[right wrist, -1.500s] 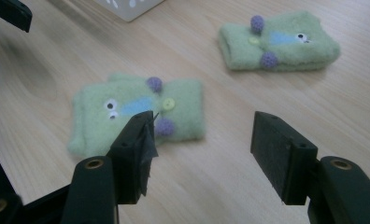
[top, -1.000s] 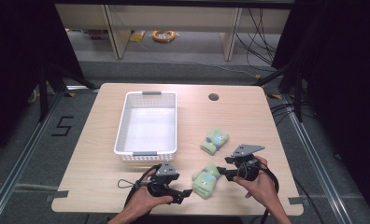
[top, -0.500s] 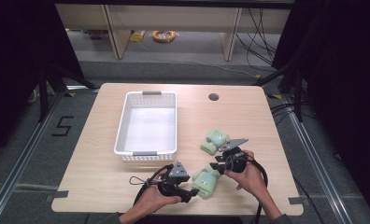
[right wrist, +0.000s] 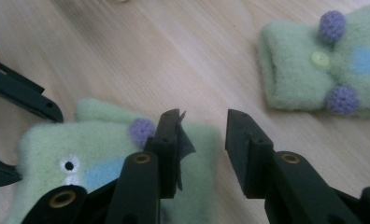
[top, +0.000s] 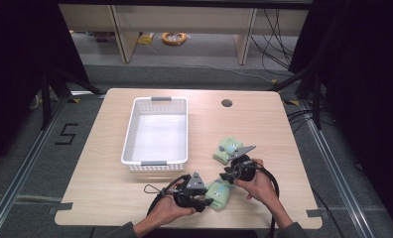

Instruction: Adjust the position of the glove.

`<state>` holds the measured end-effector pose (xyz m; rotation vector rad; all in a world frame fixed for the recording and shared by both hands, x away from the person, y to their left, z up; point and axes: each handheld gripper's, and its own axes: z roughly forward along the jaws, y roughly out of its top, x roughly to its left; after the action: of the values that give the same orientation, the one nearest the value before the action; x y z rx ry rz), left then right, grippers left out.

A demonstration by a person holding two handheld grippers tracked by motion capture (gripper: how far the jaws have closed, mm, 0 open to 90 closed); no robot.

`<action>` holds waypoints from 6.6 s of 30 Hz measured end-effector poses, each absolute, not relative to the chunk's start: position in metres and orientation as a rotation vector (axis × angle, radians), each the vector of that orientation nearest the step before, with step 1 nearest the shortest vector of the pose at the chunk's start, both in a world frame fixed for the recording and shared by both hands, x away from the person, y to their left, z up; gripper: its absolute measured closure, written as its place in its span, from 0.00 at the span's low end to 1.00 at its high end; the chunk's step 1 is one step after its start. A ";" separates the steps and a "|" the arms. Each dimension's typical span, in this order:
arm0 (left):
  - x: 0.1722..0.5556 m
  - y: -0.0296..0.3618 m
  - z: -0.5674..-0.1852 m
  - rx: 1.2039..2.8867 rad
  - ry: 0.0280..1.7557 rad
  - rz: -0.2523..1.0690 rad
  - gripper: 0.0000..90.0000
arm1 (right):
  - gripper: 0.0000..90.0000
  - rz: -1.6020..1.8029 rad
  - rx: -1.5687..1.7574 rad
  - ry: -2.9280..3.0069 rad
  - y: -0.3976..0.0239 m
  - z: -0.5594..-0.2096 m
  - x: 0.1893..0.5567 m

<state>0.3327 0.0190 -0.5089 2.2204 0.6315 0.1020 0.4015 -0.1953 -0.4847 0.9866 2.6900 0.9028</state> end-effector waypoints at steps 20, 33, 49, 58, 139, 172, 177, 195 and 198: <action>0.340 0.033 -0.497 2.161 0.621 0.187 0.94 | 0.97 1.058 1.115 2.638 -0.212 -0.475 0.381; 0.344 0.028 -0.500 2.206 0.582 0.180 0.95 | 0.97 1.100 1.226 2.595 -0.224 -0.481 0.333; 0.344 0.028 -0.502 2.187 0.617 0.190 0.96 | 0.96 1.050 1.216 2.606 -0.223 -0.482 0.340; 0.347 0.029 -0.504 2.191 0.629 0.189 0.95 | 0.95 1.048 1.239 2.601 -0.223 -0.489 0.339; 0.330 0.072 -0.489 2.073 0.850 0.070 0.35 | 0.93 0.804 1.069 2.653 -0.202 -0.447 0.470; 0.336 0.076 -0.485 2.055 0.878 0.087 0.33 | 0.92 0.925 0.478 2.898 -0.180 -0.435 0.345; 0.336 0.075 -0.485 2.054 0.873 0.086 0.30 | 0.92 0.886 0.418 2.923 -0.175 -0.444 0.340; 0.335 0.070 -0.484 2.062 0.859 0.078 0.28 | 0.71 0.927 0.584 2.828 -0.180 -0.454 0.321; 0.336 0.067 -0.482 2.068 0.833 0.084 0.29 | 0.66 0.951 0.679 2.781 -0.186 -0.451 0.312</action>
<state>0.3363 0.0665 -0.4825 2.0685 0.8329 0.0841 0.3116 -0.1861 -0.4506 0.6790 2.7806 0.9507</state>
